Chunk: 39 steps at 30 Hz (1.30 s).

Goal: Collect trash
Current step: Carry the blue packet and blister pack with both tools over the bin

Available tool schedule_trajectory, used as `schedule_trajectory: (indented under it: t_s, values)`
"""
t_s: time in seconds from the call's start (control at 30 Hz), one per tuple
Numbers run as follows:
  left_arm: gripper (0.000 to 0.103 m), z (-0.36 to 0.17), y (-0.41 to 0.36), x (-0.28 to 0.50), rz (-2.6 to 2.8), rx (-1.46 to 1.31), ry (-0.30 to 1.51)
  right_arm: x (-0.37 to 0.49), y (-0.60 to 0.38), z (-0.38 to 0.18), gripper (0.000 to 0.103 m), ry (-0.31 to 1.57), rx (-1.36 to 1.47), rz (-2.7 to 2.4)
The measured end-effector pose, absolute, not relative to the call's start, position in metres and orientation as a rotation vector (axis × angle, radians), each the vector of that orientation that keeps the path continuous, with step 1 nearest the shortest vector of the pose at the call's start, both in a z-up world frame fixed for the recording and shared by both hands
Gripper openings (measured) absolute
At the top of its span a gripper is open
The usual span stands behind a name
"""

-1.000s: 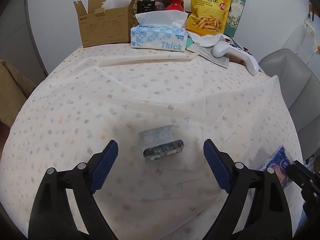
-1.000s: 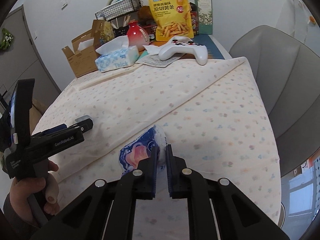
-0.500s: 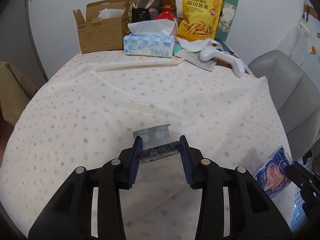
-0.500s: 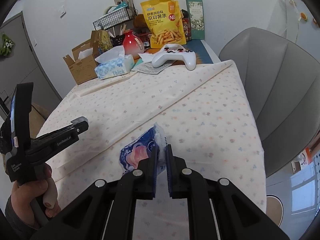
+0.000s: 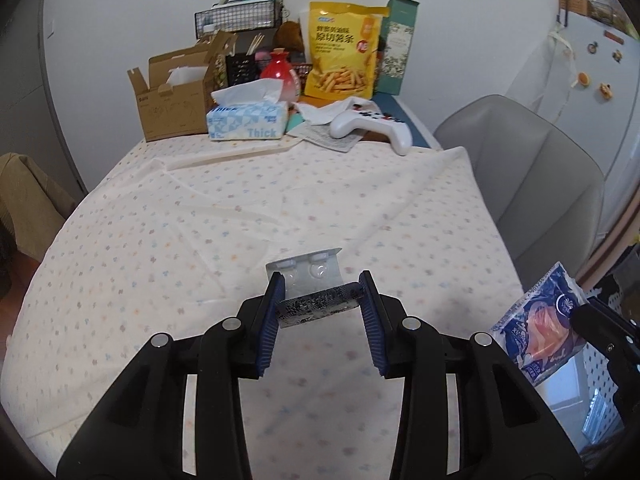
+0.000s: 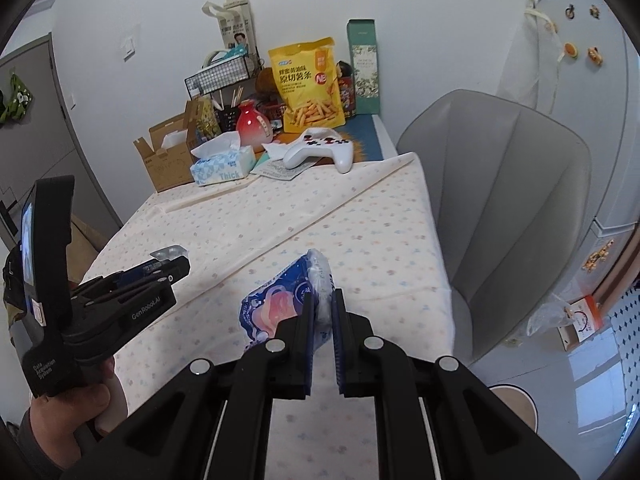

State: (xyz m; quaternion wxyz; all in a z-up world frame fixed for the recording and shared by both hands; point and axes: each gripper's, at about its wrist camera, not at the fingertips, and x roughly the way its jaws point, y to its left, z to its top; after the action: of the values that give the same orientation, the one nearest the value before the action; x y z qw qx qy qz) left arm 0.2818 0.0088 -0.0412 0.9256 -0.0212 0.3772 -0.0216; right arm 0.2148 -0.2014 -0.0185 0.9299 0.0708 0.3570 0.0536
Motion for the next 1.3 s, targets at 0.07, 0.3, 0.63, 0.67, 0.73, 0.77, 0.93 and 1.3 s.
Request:
schedule_trajectory:
  t_s: [0.07,0.3,0.63,0.67,0.73,0.77,0.93,1.3]
  values:
    - [0.038,-0.036,-0.002,0.274,-0.060,-0.039,0.763,0.205,-0.211,-0.014,0.009,0.721,0.147,0.095]
    - [0.038,-0.022,-0.040,0.254,-0.121,-0.024,0.734,0.178,-0.243,-0.001,0.009,0.696,0.157,0.036]
    - [0.038,-0.017,-0.098,0.236,-0.217,0.008,0.724,0.146,-0.297,0.004,0.009,0.675,0.196,-0.065]
    - [0.038,-0.017,-0.104,0.234,-0.227,0.012,0.725,0.142,-0.303,0.003,0.009,0.674,0.201,-0.077]
    - [0.038,-0.017,-0.119,0.231,-0.249,0.023,0.725,0.135,-0.315,0.002,0.009,0.673,0.209,-0.099]
    - [0.038,-0.017,-0.124,0.230,-0.258,0.027,0.725,0.132,-0.321,0.001,0.009,0.672,0.213,-0.108]
    - [0.038,-0.020,-0.156,0.224,-0.309,0.048,0.732,0.118,-0.351,-0.004,0.009,0.674,0.238,-0.158]
    - [0.038,-0.033,-0.225,0.214,-0.400,0.109,0.754,0.092,-0.417,-0.023,0.009,0.696,0.296,-0.253]
